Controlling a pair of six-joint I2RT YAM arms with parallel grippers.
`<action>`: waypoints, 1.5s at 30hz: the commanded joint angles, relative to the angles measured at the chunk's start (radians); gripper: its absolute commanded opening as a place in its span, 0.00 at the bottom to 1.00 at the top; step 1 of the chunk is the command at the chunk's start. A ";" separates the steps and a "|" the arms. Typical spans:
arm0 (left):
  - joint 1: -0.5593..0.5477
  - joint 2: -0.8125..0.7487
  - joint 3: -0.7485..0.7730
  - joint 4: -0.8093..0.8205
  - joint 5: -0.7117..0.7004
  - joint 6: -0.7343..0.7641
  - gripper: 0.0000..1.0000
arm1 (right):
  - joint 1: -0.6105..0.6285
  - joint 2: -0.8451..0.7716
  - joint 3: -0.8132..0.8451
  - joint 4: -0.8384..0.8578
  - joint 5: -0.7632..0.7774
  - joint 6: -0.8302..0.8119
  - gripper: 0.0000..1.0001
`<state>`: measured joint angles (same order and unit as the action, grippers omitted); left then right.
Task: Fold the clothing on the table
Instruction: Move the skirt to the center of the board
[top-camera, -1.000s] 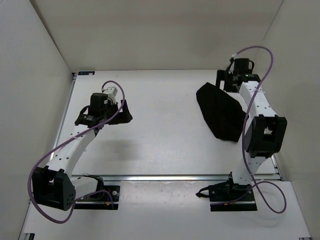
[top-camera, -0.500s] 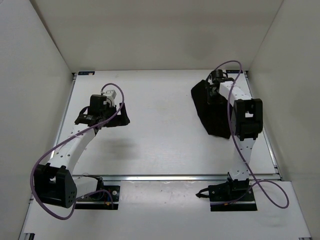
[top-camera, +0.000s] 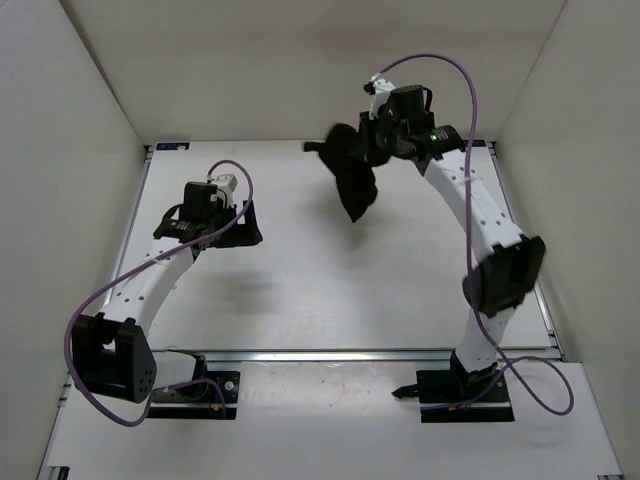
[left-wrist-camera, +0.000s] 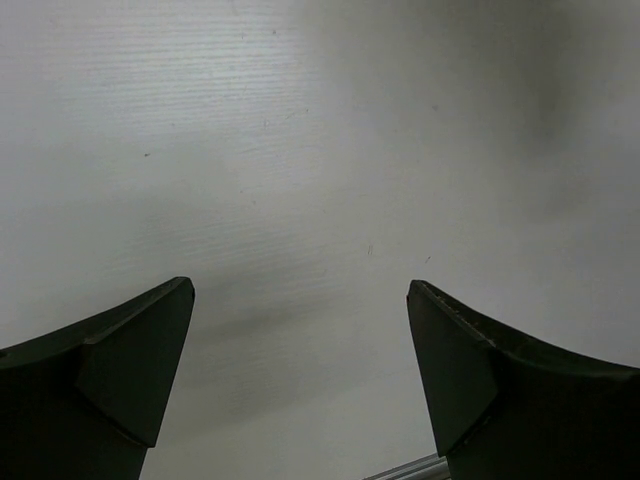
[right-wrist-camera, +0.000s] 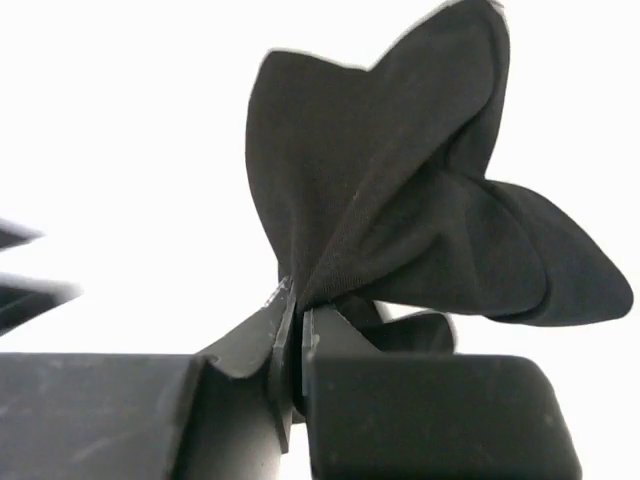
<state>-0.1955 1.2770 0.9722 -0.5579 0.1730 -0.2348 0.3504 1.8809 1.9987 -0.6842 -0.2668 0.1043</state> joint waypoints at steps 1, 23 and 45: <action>0.007 -0.013 0.059 -0.017 0.016 0.026 0.98 | 0.039 -0.264 -0.227 0.159 -0.225 0.061 0.00; -0.062 -0.157 -0.125 -0.016 0.191 0.012 0.98 | -0.105 -0.568 -0.995 0.158 -0.204 0.089 0.89; -0.035 -0.295 -0.234 -0.004 0.169 -0.066 0.99 | 0.153 -0.335 -1.170 0.057 -0.063 0.026 0.52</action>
<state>-0.2363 1.0168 0.7456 -0.5751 0.3328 -0.2897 0.4767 1.5181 0.8158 -0.6464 -0.3500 0.1520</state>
